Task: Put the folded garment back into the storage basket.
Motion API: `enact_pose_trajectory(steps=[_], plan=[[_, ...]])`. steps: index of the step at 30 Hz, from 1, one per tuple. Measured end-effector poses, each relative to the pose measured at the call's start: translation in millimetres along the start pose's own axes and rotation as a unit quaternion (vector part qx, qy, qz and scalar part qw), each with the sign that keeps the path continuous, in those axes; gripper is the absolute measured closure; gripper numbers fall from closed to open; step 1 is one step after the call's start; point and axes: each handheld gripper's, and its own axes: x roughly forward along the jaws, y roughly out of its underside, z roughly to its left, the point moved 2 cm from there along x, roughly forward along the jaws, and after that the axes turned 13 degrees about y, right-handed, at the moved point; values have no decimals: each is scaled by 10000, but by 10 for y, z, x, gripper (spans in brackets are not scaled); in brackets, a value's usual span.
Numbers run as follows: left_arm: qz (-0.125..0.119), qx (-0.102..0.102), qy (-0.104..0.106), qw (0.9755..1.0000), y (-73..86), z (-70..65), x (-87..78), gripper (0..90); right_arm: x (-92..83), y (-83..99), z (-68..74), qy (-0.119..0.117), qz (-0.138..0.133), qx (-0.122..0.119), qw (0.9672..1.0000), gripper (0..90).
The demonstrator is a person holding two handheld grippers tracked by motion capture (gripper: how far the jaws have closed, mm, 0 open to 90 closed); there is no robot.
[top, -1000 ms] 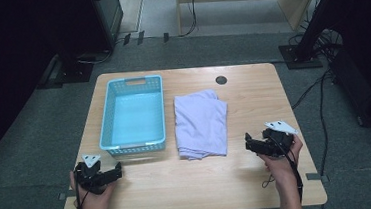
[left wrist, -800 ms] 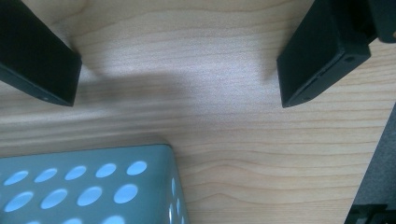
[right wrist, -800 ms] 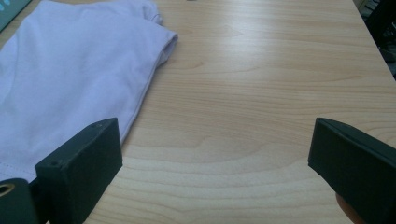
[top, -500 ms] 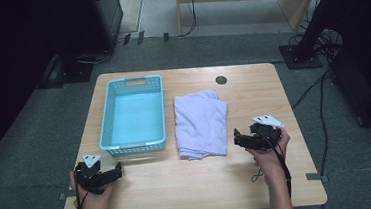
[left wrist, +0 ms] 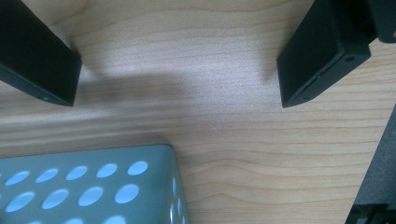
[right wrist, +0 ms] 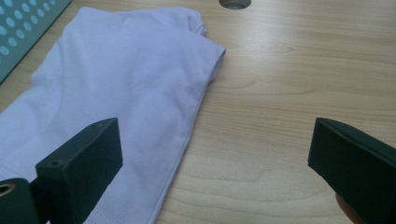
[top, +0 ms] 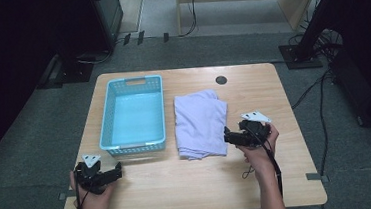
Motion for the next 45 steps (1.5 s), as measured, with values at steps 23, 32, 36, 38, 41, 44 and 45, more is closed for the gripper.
enact_pose_trajectory(steps=[23, 32, 36, 38, 41, 44, 45], plan=[[2, 10, 17, 10000, 0, -3, 1, 0, 151, -117, 336, -122, 103, -132, 9998, 18], [3, 14, 20, 10000, 0, -3, 1, 0, 226, -158, 498, -218, 137, -212, 9994, 18], [3, 15, 20, 10000, 0, -3, 1, 0, 262, -170, 557, -244, 163, -212, 9993, 19], [3, 14, 20, 10000, 0, -3, 1, 0, 284, -170, 582, -243, 171, -237, 9993, 19], [3, 14, 20, 10000, 0, -3, 1, 0, 312, -168, 621, -235, 199, -257, 9992, 19], [3, 15, 21, 10000, 0, -3, 1, 0, 337, -171, 656, -231, 227, -268, 9991, 19], [3, 15, 21, 10000, 0, -3, 1, 0, 348, -174, 668, -227, 229, -277, 9991, 19]])
